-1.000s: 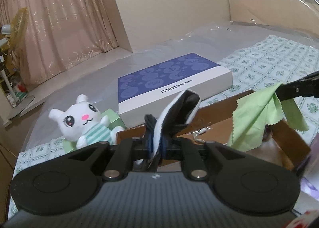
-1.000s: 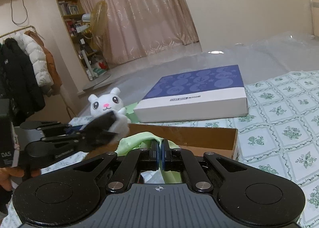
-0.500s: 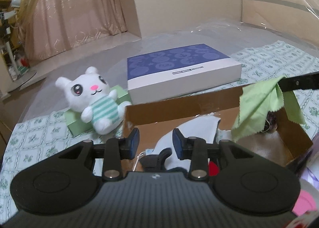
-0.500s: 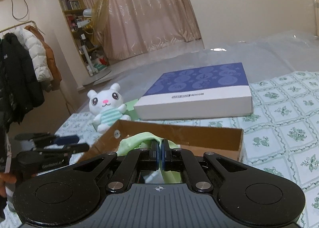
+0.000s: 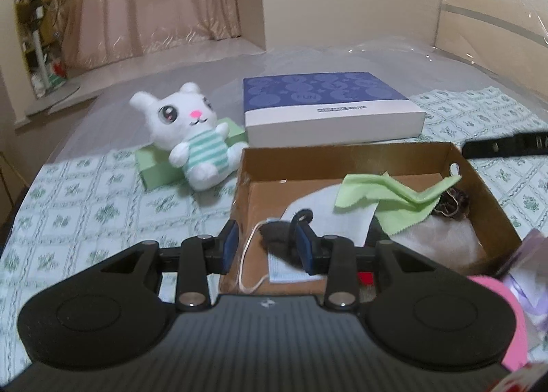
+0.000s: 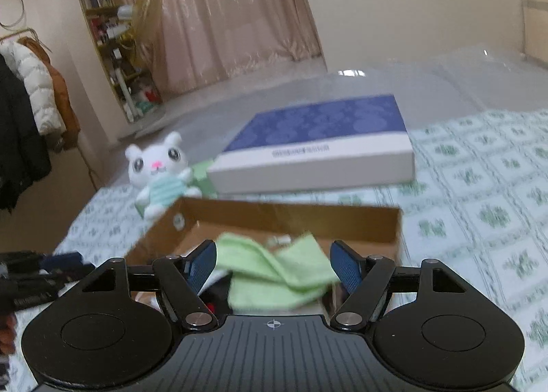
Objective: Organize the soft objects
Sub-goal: 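Open both tools to drop the eye mask and green cloth into the box, then move both tools back to the yellow towel and white cloths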
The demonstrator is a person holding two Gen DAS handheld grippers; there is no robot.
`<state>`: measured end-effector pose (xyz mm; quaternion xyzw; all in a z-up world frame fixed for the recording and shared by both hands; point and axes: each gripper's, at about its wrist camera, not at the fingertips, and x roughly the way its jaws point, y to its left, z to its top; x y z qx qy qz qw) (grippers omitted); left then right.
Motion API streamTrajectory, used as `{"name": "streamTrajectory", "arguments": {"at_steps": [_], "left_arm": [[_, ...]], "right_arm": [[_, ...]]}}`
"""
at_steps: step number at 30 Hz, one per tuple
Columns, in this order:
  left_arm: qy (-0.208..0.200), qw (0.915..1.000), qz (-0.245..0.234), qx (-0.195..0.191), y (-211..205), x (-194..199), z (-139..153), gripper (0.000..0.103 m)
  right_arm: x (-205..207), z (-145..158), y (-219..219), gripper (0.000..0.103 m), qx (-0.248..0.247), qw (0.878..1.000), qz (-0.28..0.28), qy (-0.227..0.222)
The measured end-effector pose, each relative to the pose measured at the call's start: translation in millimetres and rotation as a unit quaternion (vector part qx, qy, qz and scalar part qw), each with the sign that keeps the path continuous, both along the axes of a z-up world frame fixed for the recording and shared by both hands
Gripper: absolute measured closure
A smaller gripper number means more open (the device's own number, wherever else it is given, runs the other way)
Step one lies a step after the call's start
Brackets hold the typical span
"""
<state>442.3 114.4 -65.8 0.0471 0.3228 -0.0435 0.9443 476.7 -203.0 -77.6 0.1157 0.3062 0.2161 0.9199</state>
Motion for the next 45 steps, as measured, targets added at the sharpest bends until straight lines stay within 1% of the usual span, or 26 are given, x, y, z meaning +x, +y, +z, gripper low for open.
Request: {"name": "streamTrajectory", "arguments": {"at_steps": [7, 10, 13, 17, 22, 25, 29, 37, 45], "left_arm": [[0.017, 0.9990, 0.026, -0.034, 16, -47, 16, 0.068], [0.022, 0.9979, 0.041, -0.044, 19, -70, 24, 0.063], [0.028, 0.9972, 0.055, -0.043, 19, -93, 30, 0.063], [0.032, 0.9964, 0.067, -0.041, 18, -127, 39, 0.062], [0.037, 0.9951, 0.085, -0.035, 13, -164, 45, 0.058], [0.040, 0.9939, 0.095, -0.040, 11, -187, 47, 0.056], [0.040, 0.9923, 0.109, -0.043, 9, -214, 48, 0.056], [0.050, 0.9881, 0.134, -0.059, 1, -259, 46, 0.056], [0.059, 0.9865, 0.140, -0.062, -14, -293, 38, 0.056]], "right_arm": [[-48, 3, -20, 0.030, 0.003, 1.000, 0.002, 0.009], [-71, 9, -28, 0.030, 0.008, 1.000, -0.001, 0.009], [-96, 17, -38, 0.030, 0.025, 1.000, -0.010, 0.003], [-127, 29, -48, 0.030, 0.035, 0.999, -0.018, -0.009], [-164, 38, -57, 0.030, 0.043, 0.999, -0.017, -0.011], [-184, 39, -60, 0.030, 0.045, 0.999, -0.019, -0.009], [-208, 37, -61, 0.030, 0.039, 0.999, -0.015, -0.003], [-255, 27, -51, 0.030, 0.010, 1.000, 0.009, 0.007], [-289, 10, -34, 0.030, -0.020, 0.999, 0.045, 0.020]]}}
